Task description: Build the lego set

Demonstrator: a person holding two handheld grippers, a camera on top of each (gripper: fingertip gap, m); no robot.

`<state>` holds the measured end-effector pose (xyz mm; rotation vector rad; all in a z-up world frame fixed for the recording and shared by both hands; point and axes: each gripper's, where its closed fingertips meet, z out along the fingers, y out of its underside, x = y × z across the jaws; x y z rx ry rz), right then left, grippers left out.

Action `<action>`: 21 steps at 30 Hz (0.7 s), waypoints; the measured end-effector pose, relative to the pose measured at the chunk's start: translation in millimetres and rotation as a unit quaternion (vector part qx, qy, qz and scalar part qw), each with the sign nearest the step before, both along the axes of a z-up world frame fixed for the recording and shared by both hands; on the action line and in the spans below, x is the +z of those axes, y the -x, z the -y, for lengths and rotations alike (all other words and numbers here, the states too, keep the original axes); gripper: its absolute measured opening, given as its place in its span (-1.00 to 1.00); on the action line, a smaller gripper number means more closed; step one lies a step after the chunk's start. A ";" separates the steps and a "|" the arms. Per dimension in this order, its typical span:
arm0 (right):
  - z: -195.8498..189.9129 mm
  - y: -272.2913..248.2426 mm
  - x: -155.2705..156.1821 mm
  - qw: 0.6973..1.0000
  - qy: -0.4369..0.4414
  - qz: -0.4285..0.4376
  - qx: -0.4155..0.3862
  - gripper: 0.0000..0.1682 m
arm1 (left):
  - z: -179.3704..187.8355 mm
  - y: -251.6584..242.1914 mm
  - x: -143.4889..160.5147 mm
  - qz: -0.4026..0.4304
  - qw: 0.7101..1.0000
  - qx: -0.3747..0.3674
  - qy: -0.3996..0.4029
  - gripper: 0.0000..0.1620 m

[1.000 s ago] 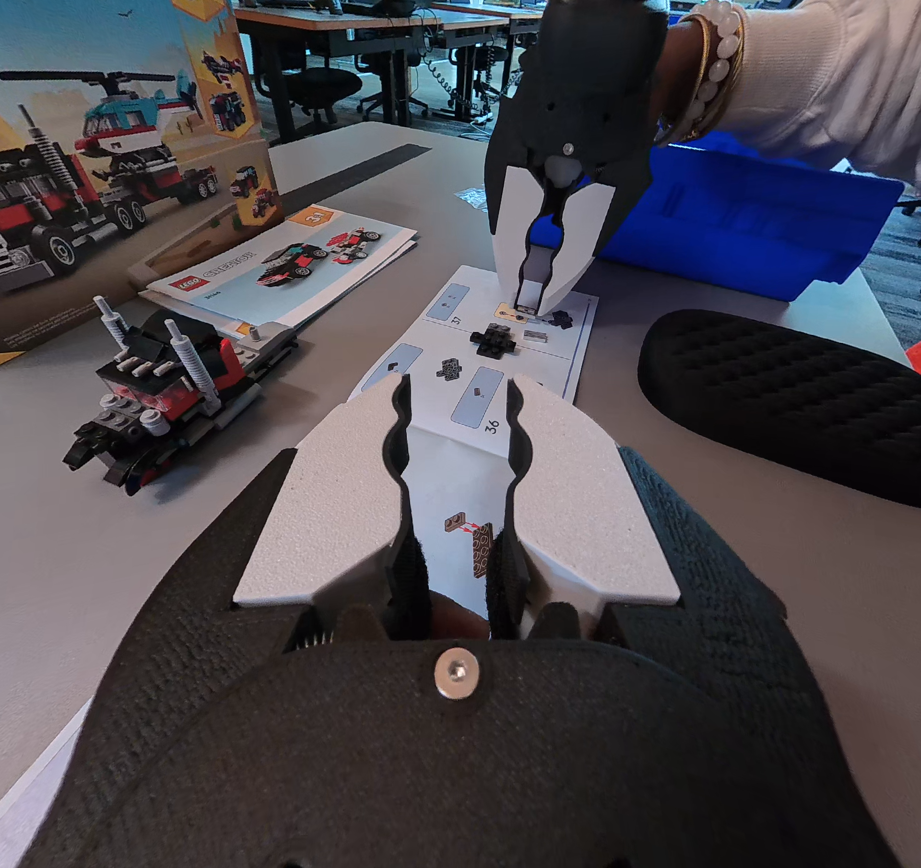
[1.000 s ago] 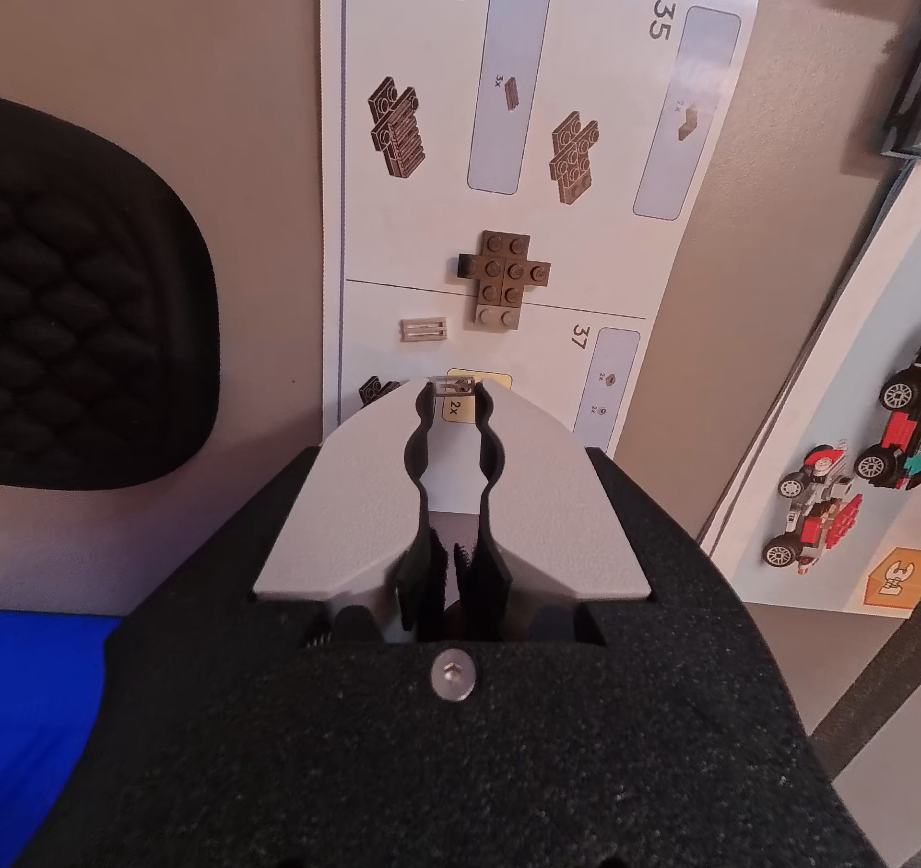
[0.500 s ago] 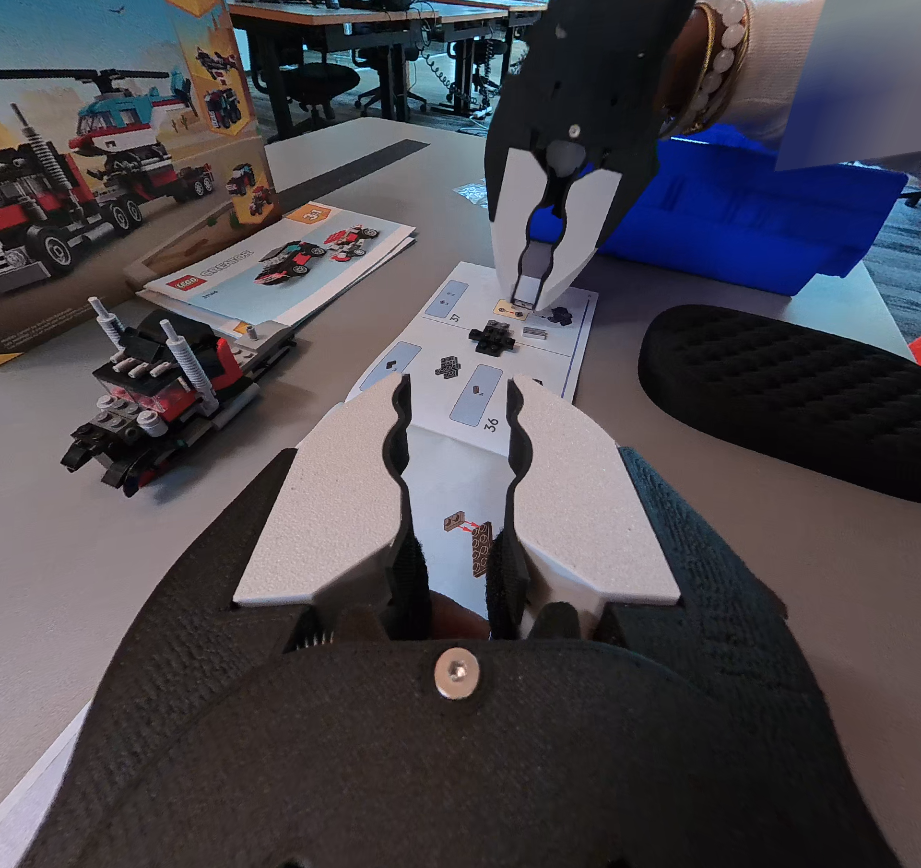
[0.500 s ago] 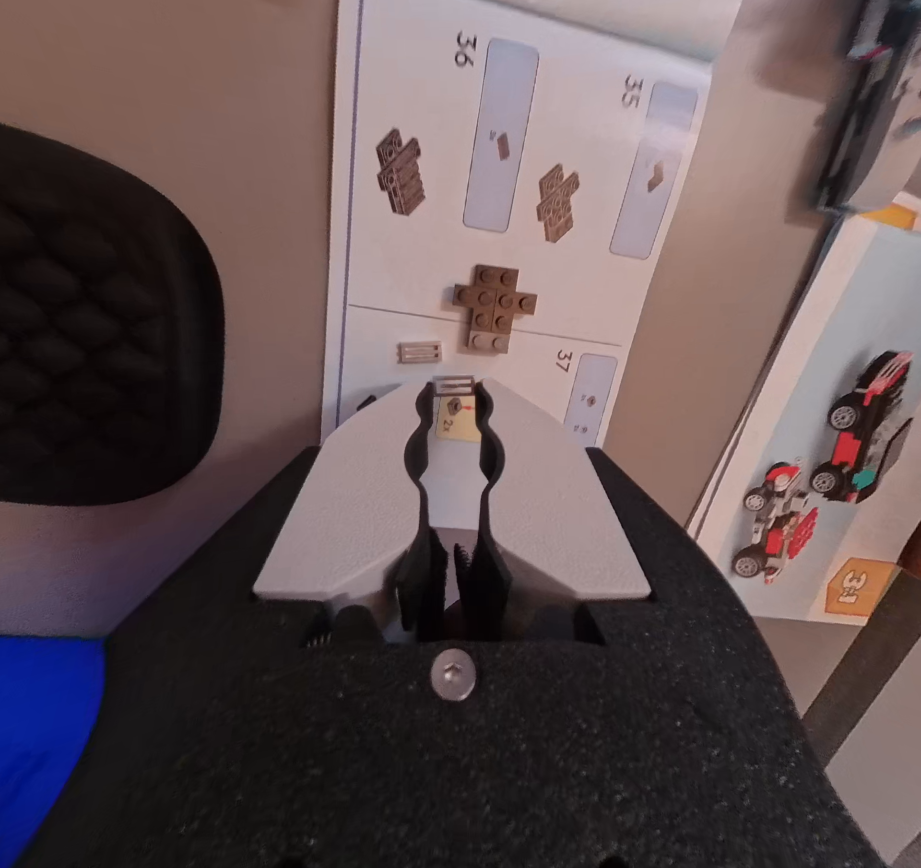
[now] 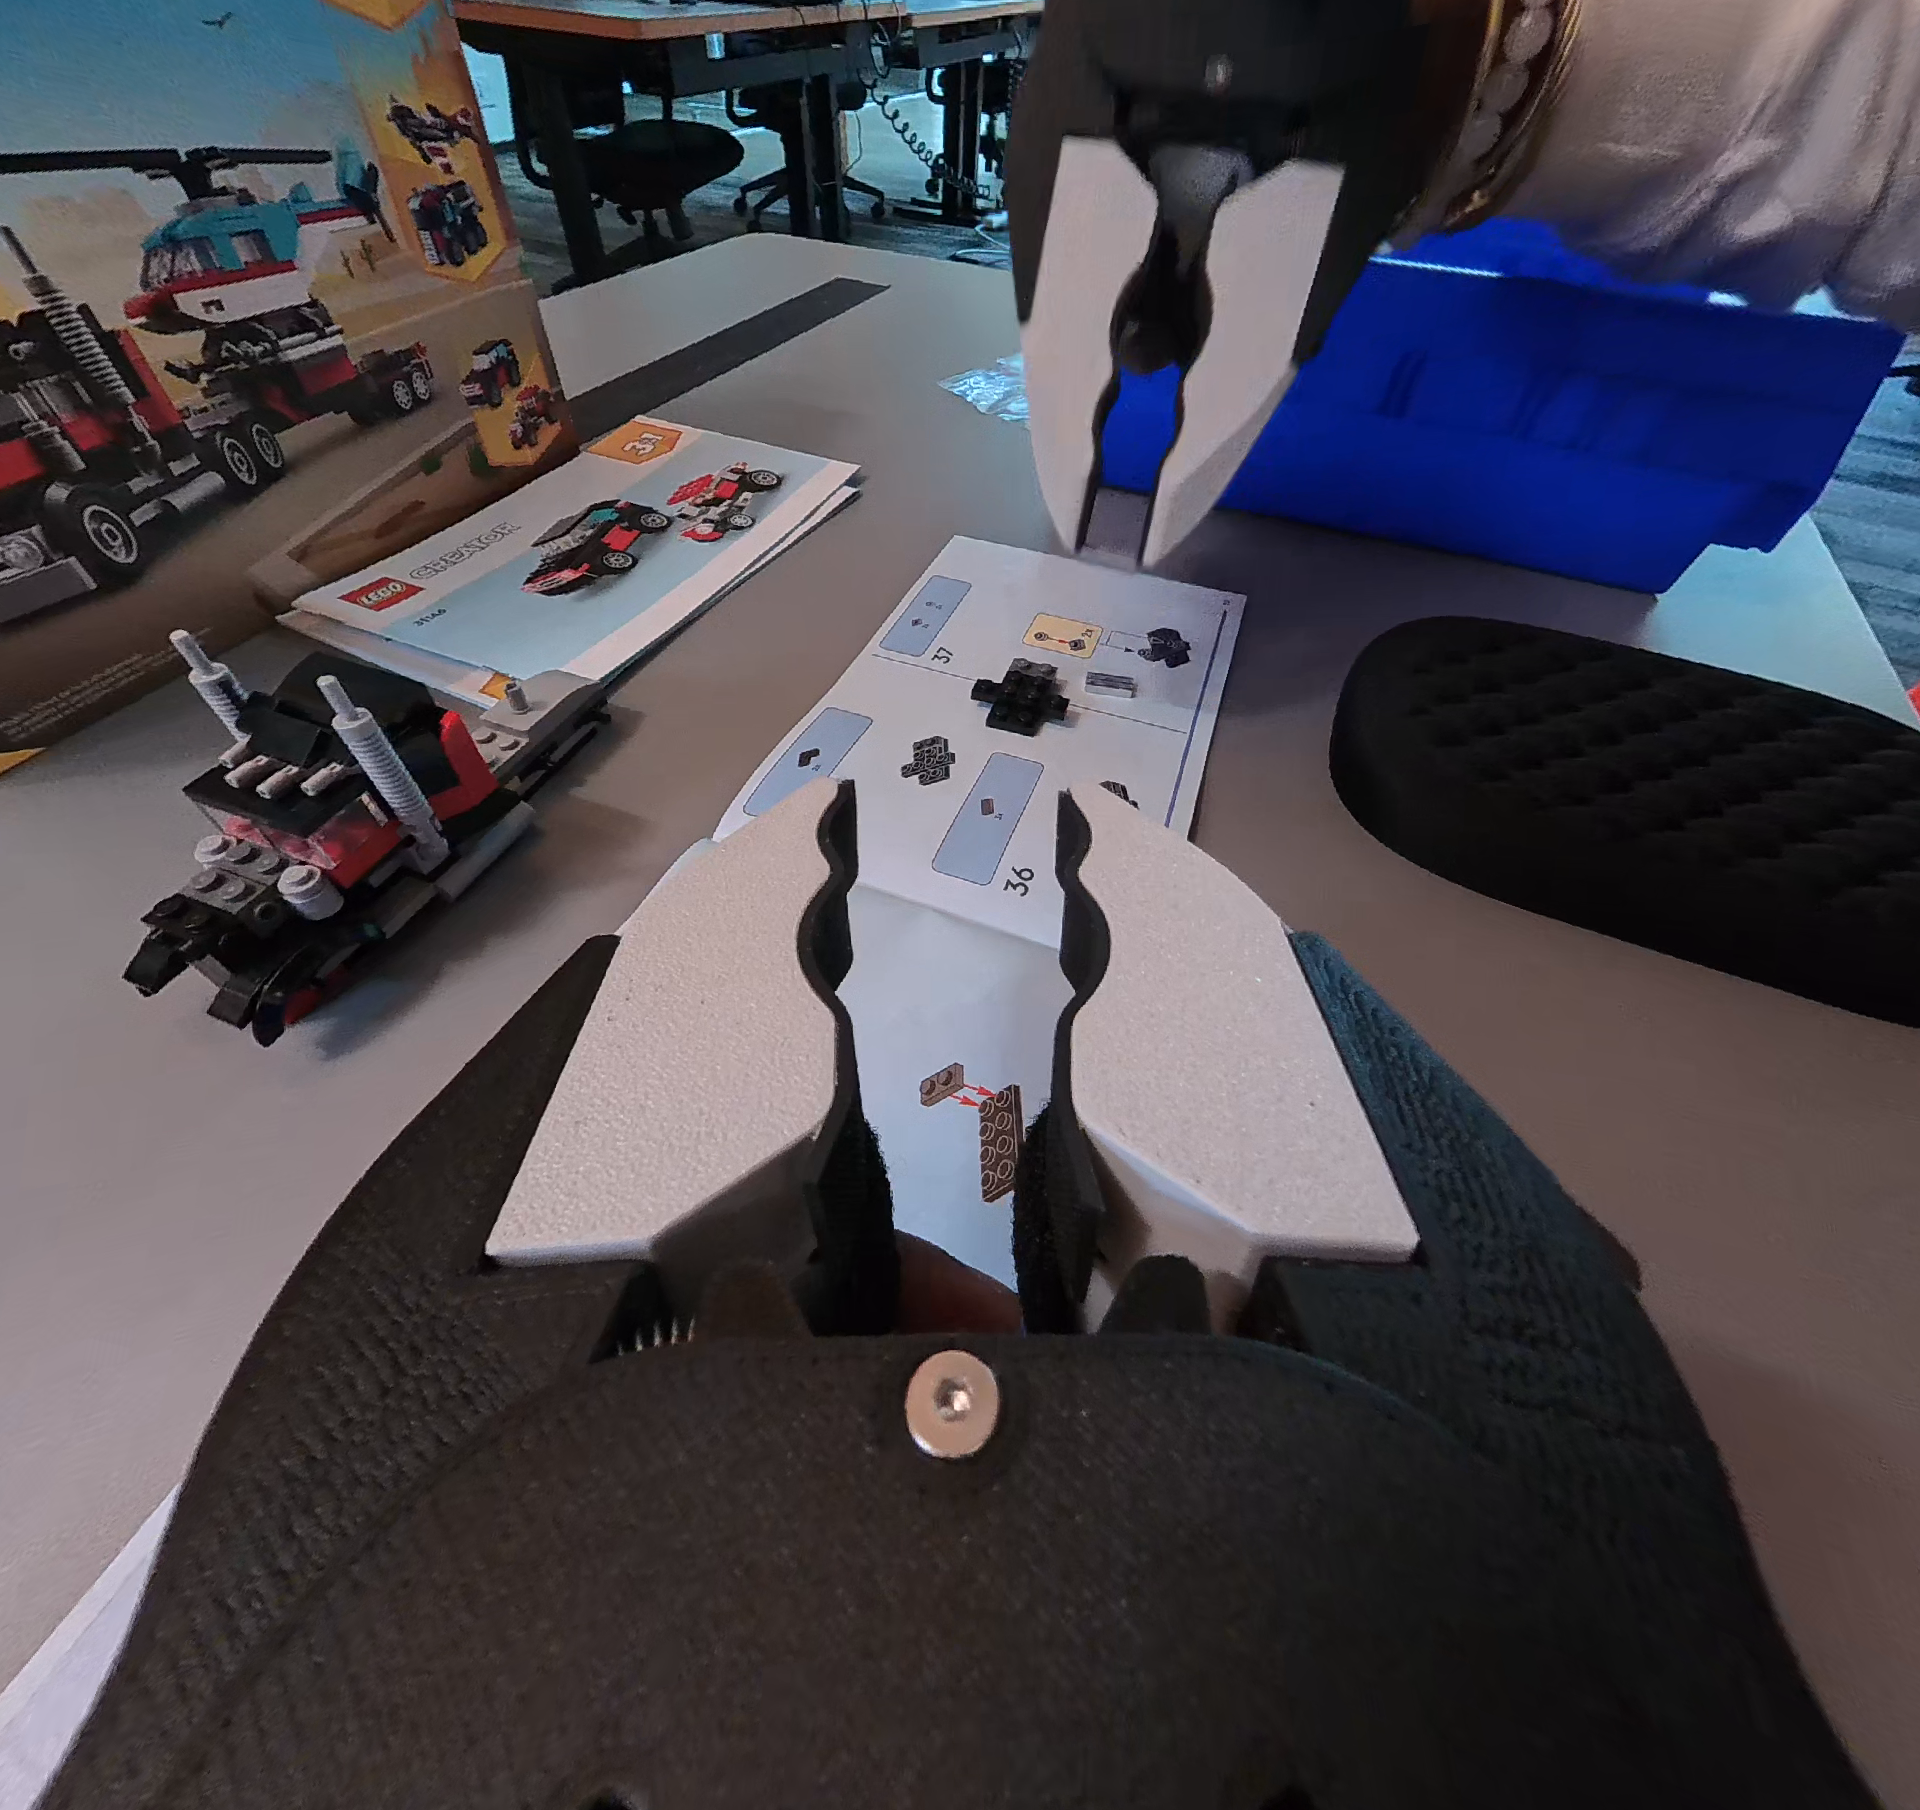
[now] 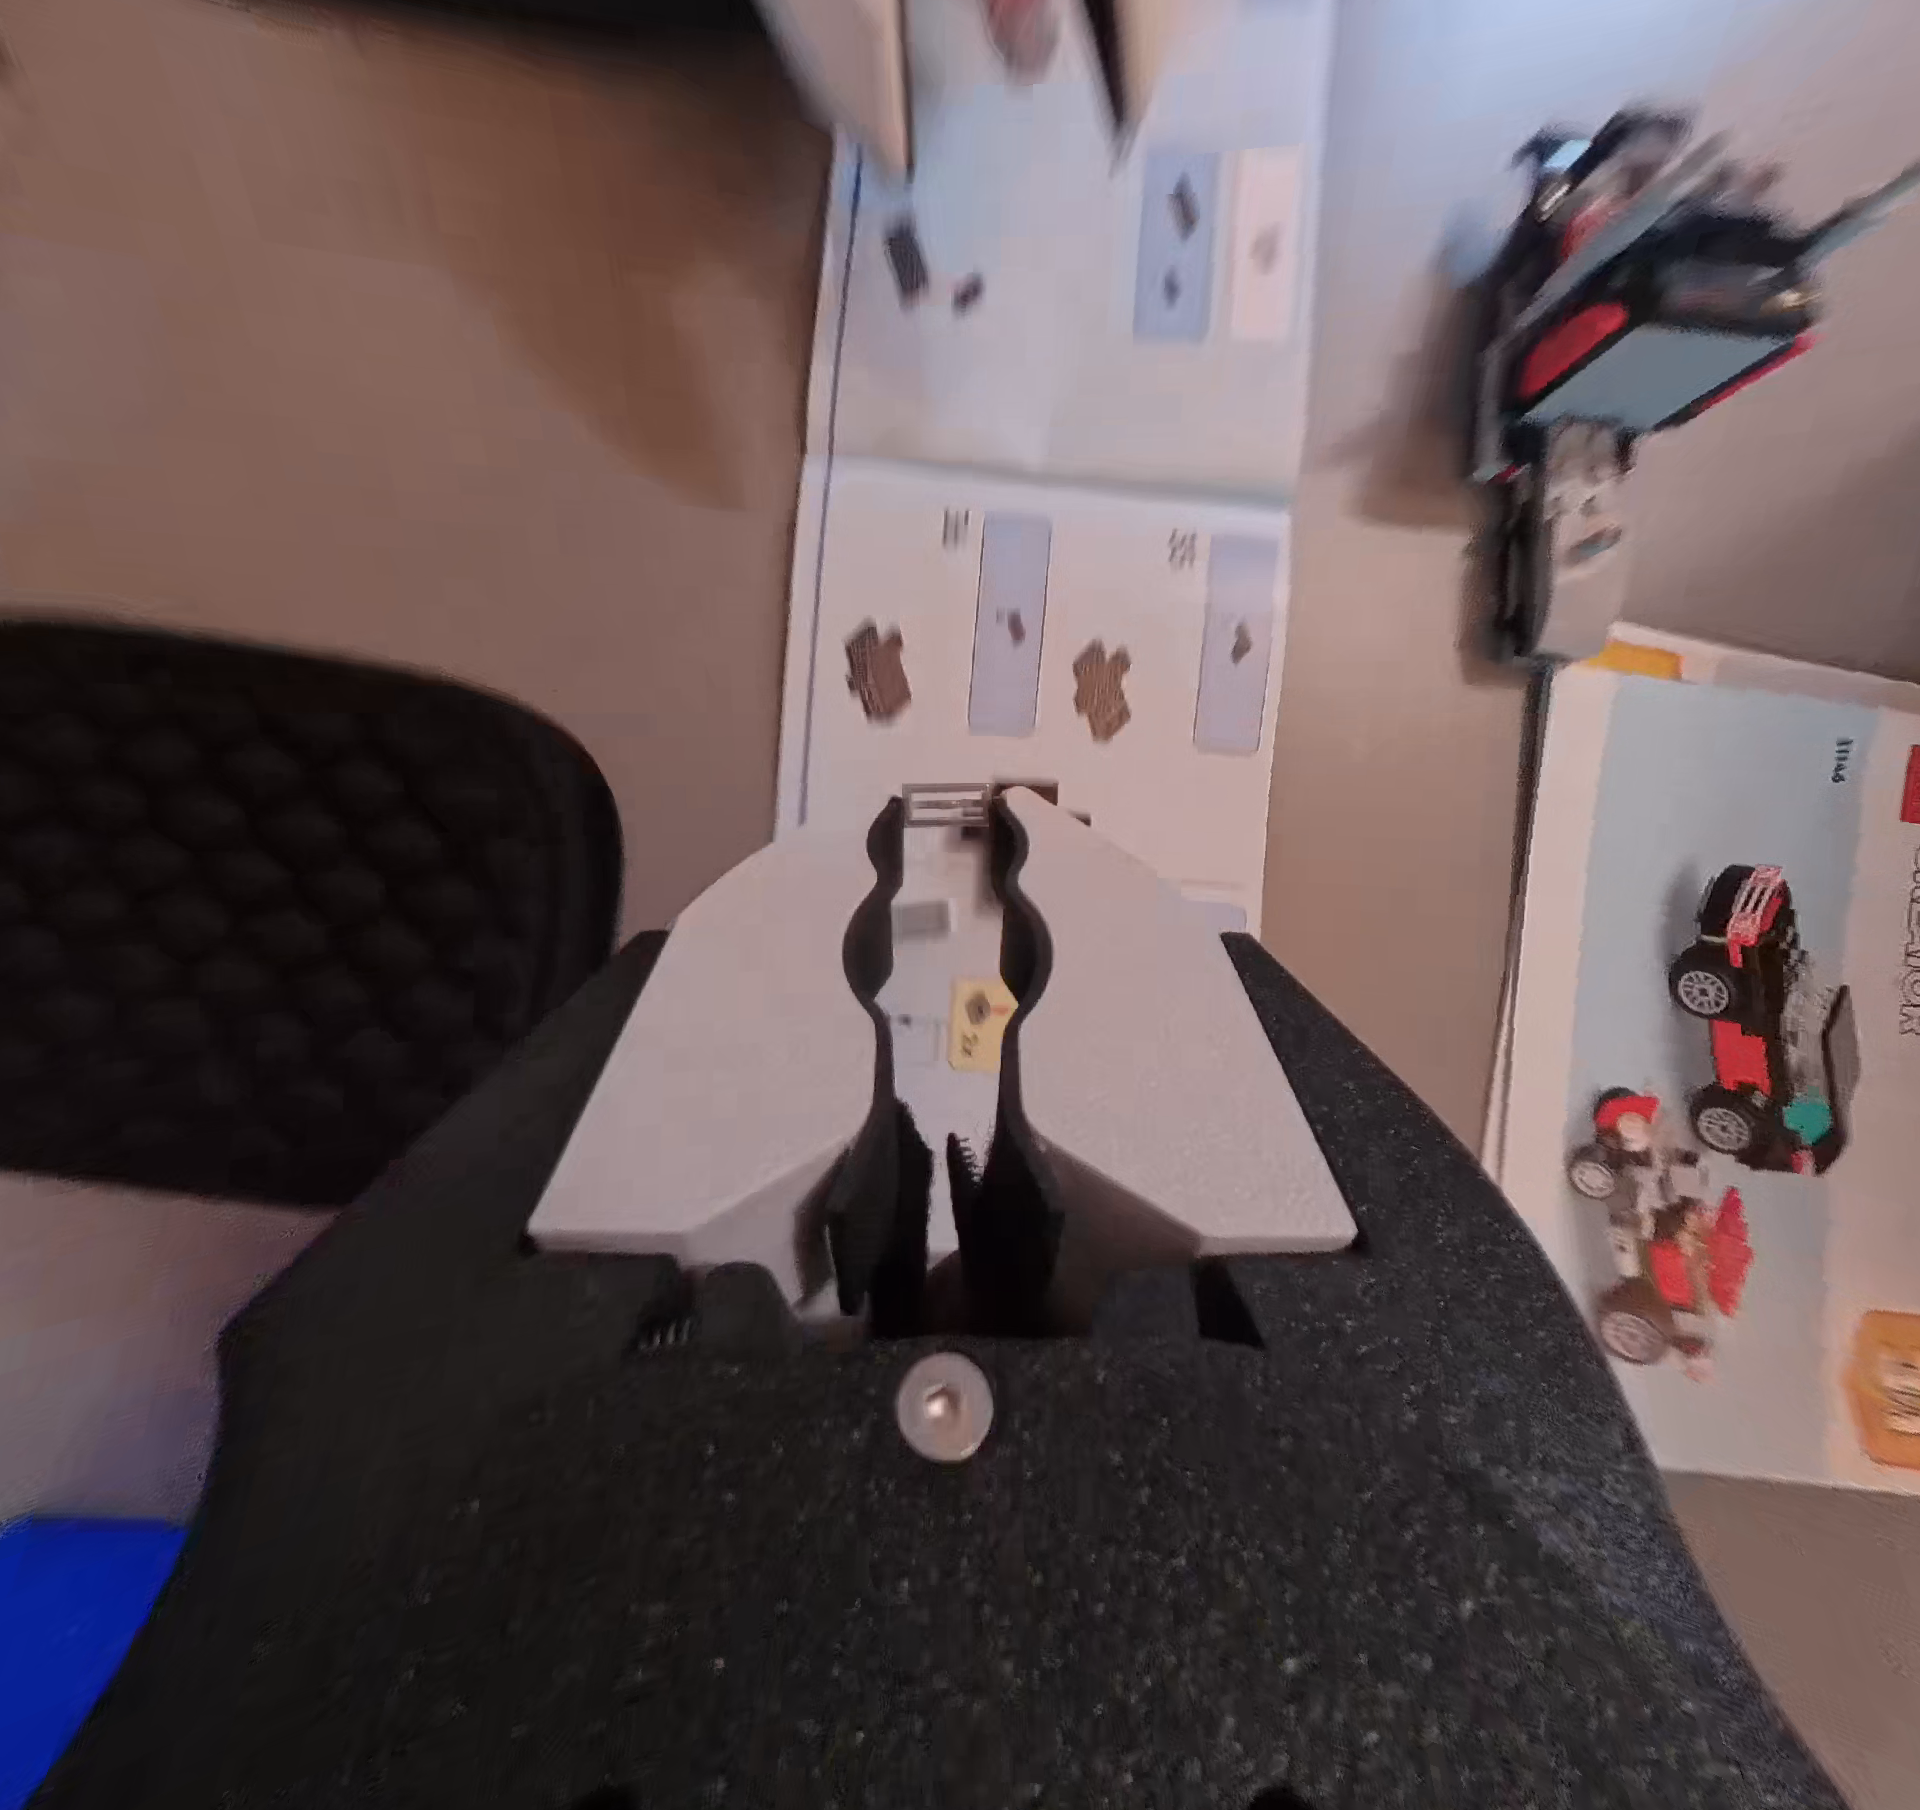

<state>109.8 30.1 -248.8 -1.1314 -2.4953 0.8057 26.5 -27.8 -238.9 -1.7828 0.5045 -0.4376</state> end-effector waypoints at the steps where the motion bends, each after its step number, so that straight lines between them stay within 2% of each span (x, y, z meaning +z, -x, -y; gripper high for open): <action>1: 3.0 2.9 12.7 0.999 0.039 -0.020 -0.020 -0.81 | 0.3 -0.6 0.1 -0.003 1.000 -0.001 -0.001 -0.54; 3: 8.0 8.4 42.3 0.987 0.133 -0.063 -0.067 -0.81 | 1.0 -2.5 1.0 -0.006 1.000 -0.004 -0.003 -0.54; 5: 12.3 13.9 78.2 0.950 0.269 -0.104 -0.121 -0.81 | 1.6 -4.9 4.0 -0.004 1.000 -0.008 -0.009 -0.54; 7: 11.5 17.2 117.5 0.876 0.429 -0.138 -0.171 -0.81 | 2.4 -7.1 7.9 0.003 1.000 -0.010 -0.016 -0.54; 10: 4.6 9.4 172.6 0.723 0.643 -0.181 -0.174 -0.81 | 3.9 -8.9 14.5 0.013 0.999 -0.011 -0.028 -0.54; 11: 2.8 6.3 181.8 0.691 0.673 -0.197 -0.173 -0.82 | 4.9 -9.8 17.2 0.017 0.999 -0.013 -0.032 -0.54; 14: 10.4 -1.6 198.6 0.647 0.708 -0.235 -0.157 -0.81 | 8.2 -12.9 25.3 0.024 0.999 -0.018 -0.046 -0.54; 17: 14.0 -13.7 219.1 0.585 0.749 -0.284 -0.130 -0.81 | 10.4 -14.7 29.4 0.028 0.998 -0.021 -0.054 -0.54; 21: 29.8 -22.9 230.3 0.561 0.759 -0.312 -0.105 -0.81 | 12.6 -16.7 33.5 0.034 0.997 -0.024 -0.061 -0.54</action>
